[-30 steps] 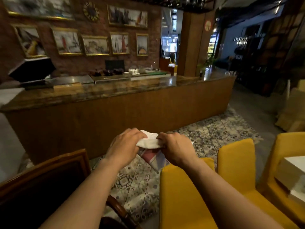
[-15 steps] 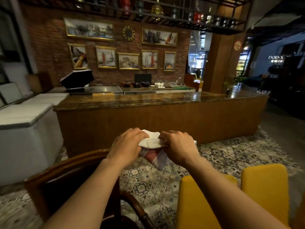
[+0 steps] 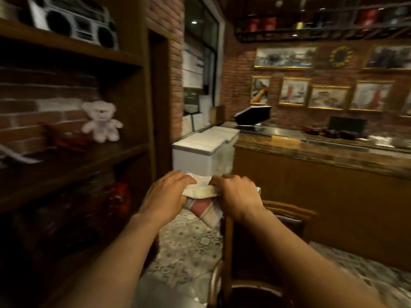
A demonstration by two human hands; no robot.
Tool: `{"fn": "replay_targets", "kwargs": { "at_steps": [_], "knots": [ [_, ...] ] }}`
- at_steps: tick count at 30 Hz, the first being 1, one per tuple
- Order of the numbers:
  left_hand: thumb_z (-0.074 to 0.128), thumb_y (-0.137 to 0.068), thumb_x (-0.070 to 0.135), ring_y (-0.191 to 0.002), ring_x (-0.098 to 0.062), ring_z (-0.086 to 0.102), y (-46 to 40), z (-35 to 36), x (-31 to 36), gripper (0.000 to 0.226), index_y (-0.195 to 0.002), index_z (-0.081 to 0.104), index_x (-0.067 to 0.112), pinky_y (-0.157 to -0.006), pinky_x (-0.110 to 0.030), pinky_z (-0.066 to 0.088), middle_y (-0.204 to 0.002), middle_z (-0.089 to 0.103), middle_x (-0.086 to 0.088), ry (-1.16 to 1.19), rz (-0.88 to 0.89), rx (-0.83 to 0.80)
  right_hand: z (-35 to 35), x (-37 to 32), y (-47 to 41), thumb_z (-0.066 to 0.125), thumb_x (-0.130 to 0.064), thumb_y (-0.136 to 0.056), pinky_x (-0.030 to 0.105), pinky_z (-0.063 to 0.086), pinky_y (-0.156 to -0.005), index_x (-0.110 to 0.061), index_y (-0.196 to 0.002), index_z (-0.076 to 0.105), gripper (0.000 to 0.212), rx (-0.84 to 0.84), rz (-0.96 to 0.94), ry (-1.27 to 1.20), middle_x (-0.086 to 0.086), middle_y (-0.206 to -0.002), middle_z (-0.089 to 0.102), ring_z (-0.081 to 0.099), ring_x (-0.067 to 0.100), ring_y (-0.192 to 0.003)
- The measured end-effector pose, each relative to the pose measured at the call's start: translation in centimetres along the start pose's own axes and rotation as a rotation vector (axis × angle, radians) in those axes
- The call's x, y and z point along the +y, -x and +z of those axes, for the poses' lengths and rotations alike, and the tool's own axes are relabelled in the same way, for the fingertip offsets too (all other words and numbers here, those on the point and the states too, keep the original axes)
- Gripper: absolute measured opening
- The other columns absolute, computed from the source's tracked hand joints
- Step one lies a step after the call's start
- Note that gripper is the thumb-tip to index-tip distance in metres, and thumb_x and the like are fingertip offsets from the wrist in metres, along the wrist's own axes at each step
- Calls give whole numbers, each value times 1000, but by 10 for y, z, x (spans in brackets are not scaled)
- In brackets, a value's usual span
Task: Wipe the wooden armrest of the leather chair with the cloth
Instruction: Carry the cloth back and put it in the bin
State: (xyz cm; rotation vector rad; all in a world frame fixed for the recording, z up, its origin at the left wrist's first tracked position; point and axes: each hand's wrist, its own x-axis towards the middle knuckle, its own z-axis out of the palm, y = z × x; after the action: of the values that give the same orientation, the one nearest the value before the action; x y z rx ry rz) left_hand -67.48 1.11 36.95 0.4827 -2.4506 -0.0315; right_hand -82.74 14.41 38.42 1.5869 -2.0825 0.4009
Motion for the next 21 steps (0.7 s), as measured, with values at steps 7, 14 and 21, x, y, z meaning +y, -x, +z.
{"fn": "replay_targets", "kwargs": {
  "at_steps": [7, 14, 21],
  "knots": [
    [65, -81, 11, -109, -16, 49, 144, -118, -135, 46, -121, 57, 32, -84, -38, 48, -118, 56, 10, -242, -322, -8, 37, -212, -59, 65, -23, -82, 38, 45, -78, -34, -122, 56, 43, -3, -284, -199, 1, -104, 67, 63, 30, -94],
    [67, -81, 18, -109, -20, 50, 280, -211, -180, 42, -120, 59, 30, -85, -40, 47, -117, 57, 4, -421, -617, -12, 45, -380, -68, 63, -23, -83, 39, 40, -78, -32, -119, 56, 38, -75, -578, -384, 3, -107, 66, 62, 31, -98],
    [74, -79, 21, -110, -19, 52, 366, -263, -194, 44, -119, 60, 33, -85, -42, 50, -120, 59, 5, -559, -884, 18, 50, -494, -62, 60, -26, -85, 41, 41, -79, -30, -108, 56, 24, -107, -817, -553, 0, -103, 65, 61, 28, -96]
  ]
}}
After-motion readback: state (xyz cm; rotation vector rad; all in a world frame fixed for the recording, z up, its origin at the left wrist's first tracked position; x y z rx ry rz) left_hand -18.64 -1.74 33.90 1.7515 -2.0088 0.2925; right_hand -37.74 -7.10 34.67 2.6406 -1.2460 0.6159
